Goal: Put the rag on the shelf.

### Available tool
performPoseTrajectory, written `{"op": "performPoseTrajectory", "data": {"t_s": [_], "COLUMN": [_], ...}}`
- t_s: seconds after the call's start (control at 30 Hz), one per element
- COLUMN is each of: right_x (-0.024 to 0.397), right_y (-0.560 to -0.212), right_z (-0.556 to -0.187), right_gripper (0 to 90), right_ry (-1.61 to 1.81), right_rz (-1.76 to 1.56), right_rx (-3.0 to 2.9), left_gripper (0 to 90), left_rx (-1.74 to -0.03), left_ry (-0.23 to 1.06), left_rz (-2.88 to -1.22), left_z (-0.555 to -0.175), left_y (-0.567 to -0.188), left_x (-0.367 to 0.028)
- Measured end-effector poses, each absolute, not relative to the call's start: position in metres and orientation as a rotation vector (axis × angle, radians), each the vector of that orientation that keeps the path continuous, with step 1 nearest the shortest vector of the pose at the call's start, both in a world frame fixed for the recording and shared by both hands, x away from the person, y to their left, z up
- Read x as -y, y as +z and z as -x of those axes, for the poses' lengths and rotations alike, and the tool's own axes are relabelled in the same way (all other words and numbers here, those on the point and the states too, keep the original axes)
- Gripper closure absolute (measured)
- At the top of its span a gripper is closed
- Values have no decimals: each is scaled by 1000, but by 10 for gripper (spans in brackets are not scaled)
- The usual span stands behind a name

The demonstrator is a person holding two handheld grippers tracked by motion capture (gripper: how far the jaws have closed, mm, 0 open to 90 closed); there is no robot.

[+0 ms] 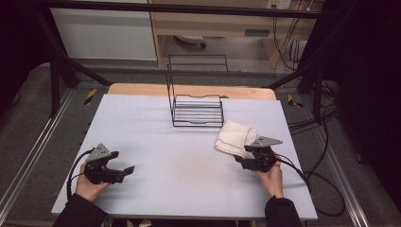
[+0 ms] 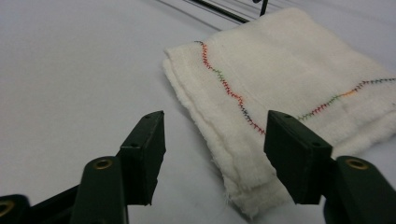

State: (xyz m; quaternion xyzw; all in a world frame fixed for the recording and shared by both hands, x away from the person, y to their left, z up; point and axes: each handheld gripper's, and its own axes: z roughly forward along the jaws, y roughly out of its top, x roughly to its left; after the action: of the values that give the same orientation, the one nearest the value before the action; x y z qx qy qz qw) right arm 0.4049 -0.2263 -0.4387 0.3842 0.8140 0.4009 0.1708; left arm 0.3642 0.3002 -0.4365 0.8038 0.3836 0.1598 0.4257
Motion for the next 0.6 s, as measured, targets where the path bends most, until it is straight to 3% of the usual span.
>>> {"op": "performPoseTrajectory", "data": {"t_s": [0.6], "right_x": [206], "right_y": [-451], "right_z": [-429], "right_gripper": [611], "right_ry": [989], "right_rz": [-957], "right_rx": [-2377], "left_gripper": [87], "left_rx": [-963], "left_ry": [398], "left_rz": [-2016], "left_z": [-365], "left_y": [-437], "left_x": [-300]}}
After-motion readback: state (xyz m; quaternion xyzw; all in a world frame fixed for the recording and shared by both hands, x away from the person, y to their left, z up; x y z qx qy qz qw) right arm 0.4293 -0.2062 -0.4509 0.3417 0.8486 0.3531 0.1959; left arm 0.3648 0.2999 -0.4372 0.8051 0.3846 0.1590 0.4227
